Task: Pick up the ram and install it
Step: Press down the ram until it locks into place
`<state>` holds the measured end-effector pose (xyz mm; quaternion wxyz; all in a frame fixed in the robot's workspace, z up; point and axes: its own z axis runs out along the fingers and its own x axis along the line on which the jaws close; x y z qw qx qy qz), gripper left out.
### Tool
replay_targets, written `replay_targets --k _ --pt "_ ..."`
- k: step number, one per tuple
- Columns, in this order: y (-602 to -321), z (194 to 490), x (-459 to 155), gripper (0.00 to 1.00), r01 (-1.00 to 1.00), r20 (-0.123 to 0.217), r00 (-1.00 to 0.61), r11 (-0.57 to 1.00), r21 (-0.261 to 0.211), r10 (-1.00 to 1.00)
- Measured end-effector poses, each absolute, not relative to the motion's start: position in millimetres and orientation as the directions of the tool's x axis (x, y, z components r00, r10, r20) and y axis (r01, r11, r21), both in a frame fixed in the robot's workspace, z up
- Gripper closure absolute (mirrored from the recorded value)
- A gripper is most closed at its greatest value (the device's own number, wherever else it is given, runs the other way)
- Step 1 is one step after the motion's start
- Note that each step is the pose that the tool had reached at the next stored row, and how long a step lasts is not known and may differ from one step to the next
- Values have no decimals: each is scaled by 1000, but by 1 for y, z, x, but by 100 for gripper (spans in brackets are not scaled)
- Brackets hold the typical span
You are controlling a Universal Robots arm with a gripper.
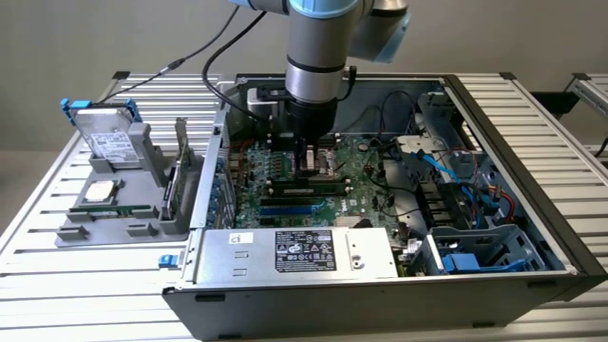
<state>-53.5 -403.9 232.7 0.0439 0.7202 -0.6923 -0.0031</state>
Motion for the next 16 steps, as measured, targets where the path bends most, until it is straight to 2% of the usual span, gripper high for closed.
replay_targets --k 16 --pt "-404 247 -25 90 -997 56 42 -38 71 -998"
